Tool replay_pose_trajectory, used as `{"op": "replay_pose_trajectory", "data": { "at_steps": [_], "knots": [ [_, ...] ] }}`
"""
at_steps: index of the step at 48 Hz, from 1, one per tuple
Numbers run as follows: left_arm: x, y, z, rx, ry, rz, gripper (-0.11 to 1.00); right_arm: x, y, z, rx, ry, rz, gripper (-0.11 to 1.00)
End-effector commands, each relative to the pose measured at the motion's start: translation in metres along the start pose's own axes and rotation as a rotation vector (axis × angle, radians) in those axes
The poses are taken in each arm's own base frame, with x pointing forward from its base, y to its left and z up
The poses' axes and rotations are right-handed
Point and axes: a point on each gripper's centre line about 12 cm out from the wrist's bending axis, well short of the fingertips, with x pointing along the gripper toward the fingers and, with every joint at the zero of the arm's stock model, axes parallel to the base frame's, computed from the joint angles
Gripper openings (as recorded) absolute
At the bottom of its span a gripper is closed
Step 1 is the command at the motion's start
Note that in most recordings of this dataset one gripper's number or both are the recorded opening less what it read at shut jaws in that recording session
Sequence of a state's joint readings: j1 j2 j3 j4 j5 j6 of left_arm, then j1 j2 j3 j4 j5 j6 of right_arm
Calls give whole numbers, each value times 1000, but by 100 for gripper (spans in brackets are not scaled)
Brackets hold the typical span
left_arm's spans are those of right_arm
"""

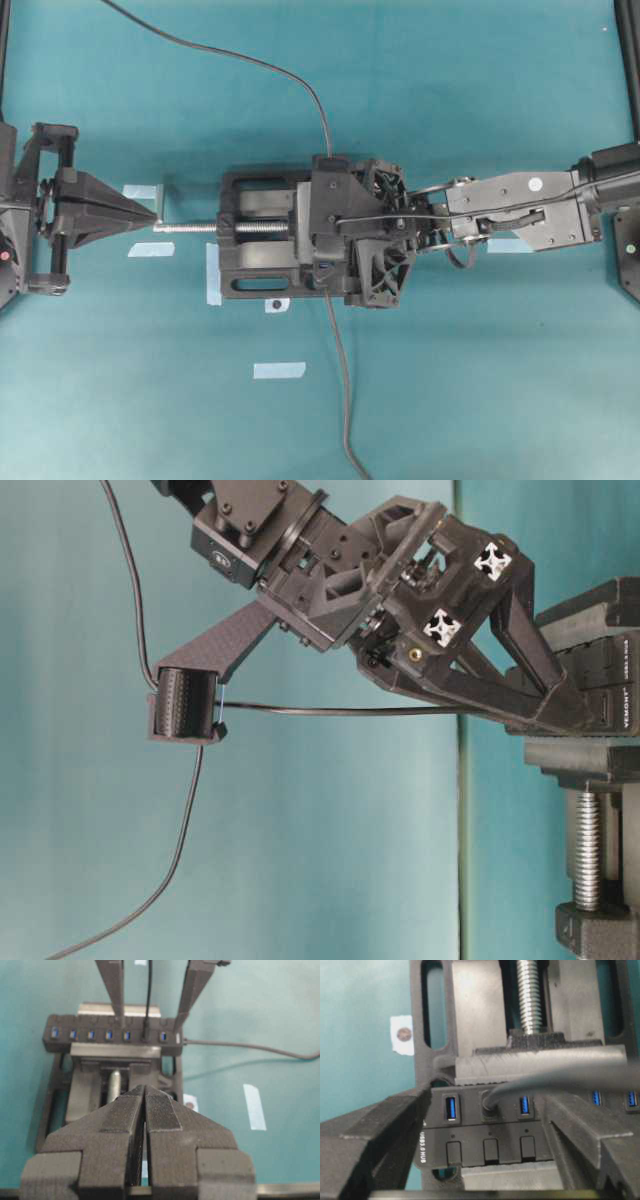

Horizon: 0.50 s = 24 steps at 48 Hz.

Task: Insert the USB into the second port from the front of the fixed hub.
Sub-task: 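Open the right gripper and release the inserted plug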

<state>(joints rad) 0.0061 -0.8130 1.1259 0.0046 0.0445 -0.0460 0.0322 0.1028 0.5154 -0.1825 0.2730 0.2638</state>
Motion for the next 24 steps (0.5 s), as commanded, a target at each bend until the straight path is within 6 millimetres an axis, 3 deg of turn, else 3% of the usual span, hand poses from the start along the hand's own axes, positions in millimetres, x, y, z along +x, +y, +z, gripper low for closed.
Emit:
{"op": "replay_pose_trajectory", "data": {
  "at_steps": [1, 24],
  "knots": [
    [0, 0, 9, -2, -28, 0, 0, -13, 2, 14, 14, -52, 8, 89],
    [0, 0, 9, -2, -29, -1, 0, -15, 1, 11, 12, -38, 4, 88]
  ]
}}
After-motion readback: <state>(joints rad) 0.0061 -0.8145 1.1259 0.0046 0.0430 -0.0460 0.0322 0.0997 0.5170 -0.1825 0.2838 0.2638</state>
